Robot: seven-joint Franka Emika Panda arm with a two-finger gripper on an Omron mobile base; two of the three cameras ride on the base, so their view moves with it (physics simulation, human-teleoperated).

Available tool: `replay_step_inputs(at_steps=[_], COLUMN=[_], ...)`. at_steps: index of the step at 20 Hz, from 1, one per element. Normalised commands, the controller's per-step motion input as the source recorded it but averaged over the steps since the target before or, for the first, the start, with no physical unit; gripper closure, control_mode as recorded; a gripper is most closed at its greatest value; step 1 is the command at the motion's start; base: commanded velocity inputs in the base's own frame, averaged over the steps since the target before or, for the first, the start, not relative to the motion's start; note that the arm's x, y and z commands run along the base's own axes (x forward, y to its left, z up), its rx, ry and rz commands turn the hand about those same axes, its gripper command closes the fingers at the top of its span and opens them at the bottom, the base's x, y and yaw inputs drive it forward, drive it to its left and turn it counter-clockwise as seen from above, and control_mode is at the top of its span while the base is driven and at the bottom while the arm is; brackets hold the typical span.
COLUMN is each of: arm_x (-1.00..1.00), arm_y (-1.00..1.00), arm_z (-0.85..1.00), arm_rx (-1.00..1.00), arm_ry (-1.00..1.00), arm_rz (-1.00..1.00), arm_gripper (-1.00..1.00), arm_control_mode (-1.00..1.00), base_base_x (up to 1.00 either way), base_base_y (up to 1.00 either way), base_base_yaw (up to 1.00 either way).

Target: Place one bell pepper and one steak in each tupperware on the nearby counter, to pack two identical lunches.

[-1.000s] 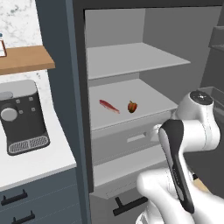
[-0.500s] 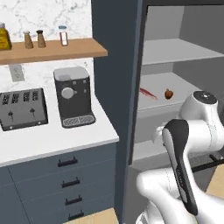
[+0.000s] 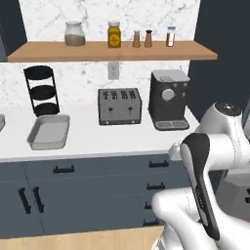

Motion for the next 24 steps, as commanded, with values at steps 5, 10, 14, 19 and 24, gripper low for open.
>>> replay_step_inputs(at_steps=[5, 10, 14, 19, 24], arm_x=[0.00, 0.00, 0.00, 0.00, 0.00], arm_y=[0.00, 0.00, 0.00, 0.00, 0.00], arm_z=[0.00, 0.00, 0.00, 0.00, 0.00], arm_rx=[0.00, 0.00, 0.00, 0.00, 0.00], arm_ry=[0.00, 0.00, 0.00, 0.00, 0.00], arm_rz=[0.00, 0.00, 0.00, 0.00, 0.00], arm_gripper=[1.00, 1.00, 1.00, 1.00, 1.00], arm_control_mode=[1.00, 1.00, 1.00, 1.00, 1.00], base_base_x=[0.57, 0.78, 0.53, 0.24, 0.13], base_base_y=[1.00, 1.00, 1.00, 0.96, 0.78], base_base_yaw=[0.09, 0.00, 0.00, -0.02, -0.20])
